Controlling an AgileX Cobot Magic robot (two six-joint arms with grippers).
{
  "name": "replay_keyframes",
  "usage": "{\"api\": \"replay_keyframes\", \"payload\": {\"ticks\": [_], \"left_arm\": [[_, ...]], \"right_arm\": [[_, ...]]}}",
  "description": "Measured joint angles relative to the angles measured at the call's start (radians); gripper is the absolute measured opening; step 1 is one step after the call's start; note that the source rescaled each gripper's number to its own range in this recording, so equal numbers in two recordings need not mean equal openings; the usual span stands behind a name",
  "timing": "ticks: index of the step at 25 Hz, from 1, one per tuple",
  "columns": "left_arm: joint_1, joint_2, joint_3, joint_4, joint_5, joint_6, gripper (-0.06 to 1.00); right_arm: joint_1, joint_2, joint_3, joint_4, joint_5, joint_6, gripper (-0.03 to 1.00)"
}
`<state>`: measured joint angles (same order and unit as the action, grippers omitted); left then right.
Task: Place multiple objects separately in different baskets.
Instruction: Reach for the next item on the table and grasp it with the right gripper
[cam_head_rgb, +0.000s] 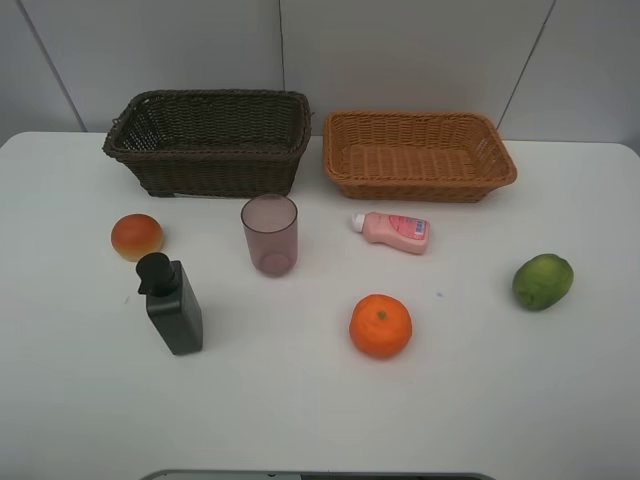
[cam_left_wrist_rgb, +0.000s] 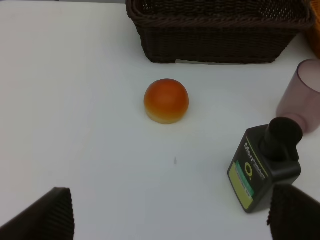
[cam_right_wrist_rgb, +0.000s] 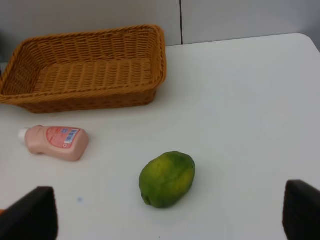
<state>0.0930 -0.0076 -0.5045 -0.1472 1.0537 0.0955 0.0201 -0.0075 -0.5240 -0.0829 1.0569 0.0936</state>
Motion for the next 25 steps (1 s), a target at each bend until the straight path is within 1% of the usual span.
{"api": "replay_keyframes", "payload": {"ticks": [25], "left_arm": [[0.000,0.000,0.000,0.000,0.000,0.000,1.00]], "right_arm": [[0.000,0.000,0.000,0.000,0.000,0.000,1.00]]}}
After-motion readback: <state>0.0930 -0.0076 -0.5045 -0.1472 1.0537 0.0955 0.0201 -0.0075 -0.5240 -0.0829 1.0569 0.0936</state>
